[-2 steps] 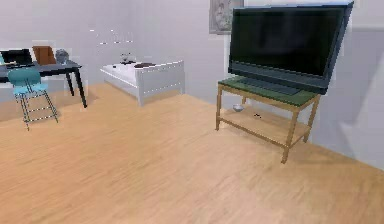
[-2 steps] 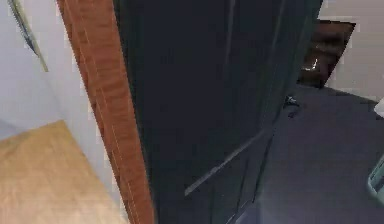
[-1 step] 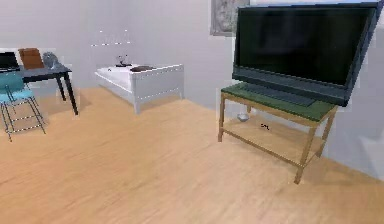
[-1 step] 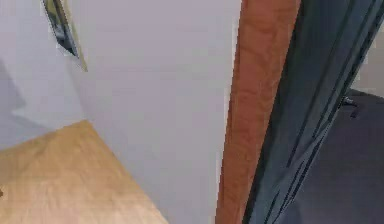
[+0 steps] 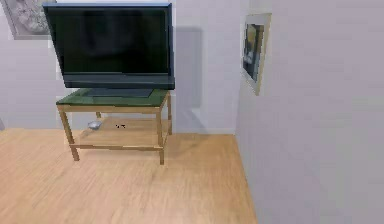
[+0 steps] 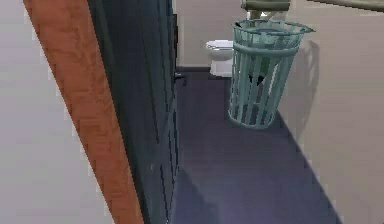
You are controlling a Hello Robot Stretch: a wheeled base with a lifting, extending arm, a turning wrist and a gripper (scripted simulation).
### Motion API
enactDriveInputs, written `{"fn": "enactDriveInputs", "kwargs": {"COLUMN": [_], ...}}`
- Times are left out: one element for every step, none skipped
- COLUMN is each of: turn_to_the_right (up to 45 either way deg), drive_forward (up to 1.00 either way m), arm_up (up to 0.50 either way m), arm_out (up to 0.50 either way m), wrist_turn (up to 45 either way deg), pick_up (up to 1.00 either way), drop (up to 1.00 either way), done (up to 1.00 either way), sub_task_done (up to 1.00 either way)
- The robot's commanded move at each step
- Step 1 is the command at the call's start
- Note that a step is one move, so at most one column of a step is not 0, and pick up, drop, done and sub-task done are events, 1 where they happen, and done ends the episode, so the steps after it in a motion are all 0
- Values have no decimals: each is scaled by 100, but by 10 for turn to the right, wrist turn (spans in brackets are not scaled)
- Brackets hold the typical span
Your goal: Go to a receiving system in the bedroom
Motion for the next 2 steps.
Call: {"fn": "enactDriveInputs", "kwargs": {"turn_to_the_right": [30, 0], "drive_forward": [0, 100], "arm_up": [0, 0], "arm_out": [0, 0], "wrist_turn": [0, 0], "pick_up": [0, 0], "drop": [0, 0], "done": [0, 0], "sub_task_done": [0, 0]}}
